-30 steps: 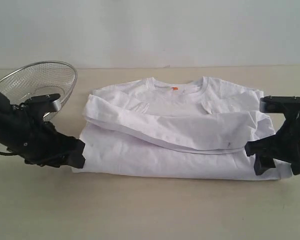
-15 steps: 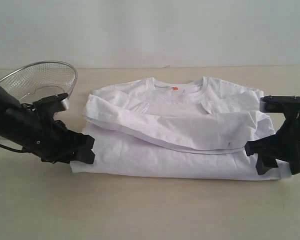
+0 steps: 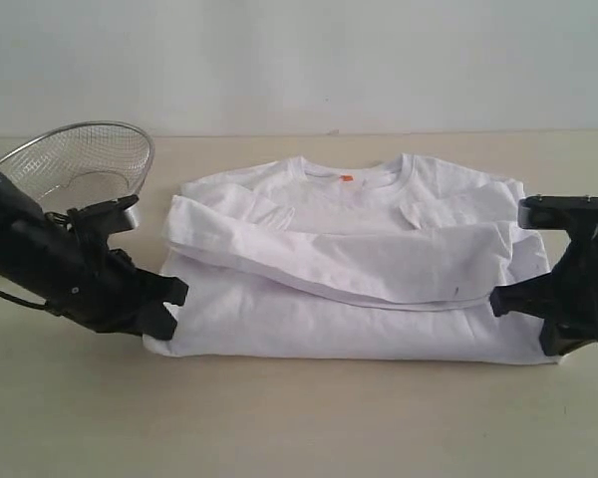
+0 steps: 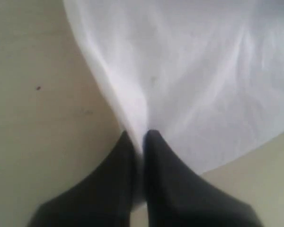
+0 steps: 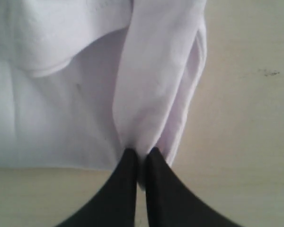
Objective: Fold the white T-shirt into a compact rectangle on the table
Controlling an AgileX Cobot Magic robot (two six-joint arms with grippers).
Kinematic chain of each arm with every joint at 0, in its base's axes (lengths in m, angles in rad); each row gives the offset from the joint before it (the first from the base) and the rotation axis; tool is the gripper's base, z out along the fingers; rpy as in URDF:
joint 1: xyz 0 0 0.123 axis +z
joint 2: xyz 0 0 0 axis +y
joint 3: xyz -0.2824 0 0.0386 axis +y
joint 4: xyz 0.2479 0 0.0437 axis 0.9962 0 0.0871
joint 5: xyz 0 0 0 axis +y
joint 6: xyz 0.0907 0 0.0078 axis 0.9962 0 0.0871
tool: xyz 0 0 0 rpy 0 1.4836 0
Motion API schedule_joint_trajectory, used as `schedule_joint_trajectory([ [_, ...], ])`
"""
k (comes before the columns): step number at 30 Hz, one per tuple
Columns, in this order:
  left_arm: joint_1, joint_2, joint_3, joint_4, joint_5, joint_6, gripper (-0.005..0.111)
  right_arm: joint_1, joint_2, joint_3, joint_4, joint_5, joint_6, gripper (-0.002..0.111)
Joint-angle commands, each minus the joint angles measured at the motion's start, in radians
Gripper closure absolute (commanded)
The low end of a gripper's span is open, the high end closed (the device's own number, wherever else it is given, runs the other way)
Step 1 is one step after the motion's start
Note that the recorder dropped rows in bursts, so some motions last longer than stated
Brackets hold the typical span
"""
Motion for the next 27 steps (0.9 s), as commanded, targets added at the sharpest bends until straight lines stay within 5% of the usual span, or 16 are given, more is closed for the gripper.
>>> schedule_joint_trajectory([
  [1, 0.0, -0.043, 0.002, 0.118, 0.022, -0.11, 0.102, -0.006, -0.018, -0.001, -0.024, 0.059, 0.0, 0.108],
  [5, 0.0, -0.108, 0.005, 0.219, 0.048, -0.211, 0.102, -0.006, -0.041, -0.001, -0.048, 0.123, 0.03, 0.108],
  [27, 0.0, -0.35, 0.328, 0.221, 0.041, -0.221, 0.102, -0.006, -0.35, 0.248, -0.044, 0.236, 0.042, 0.108],
])
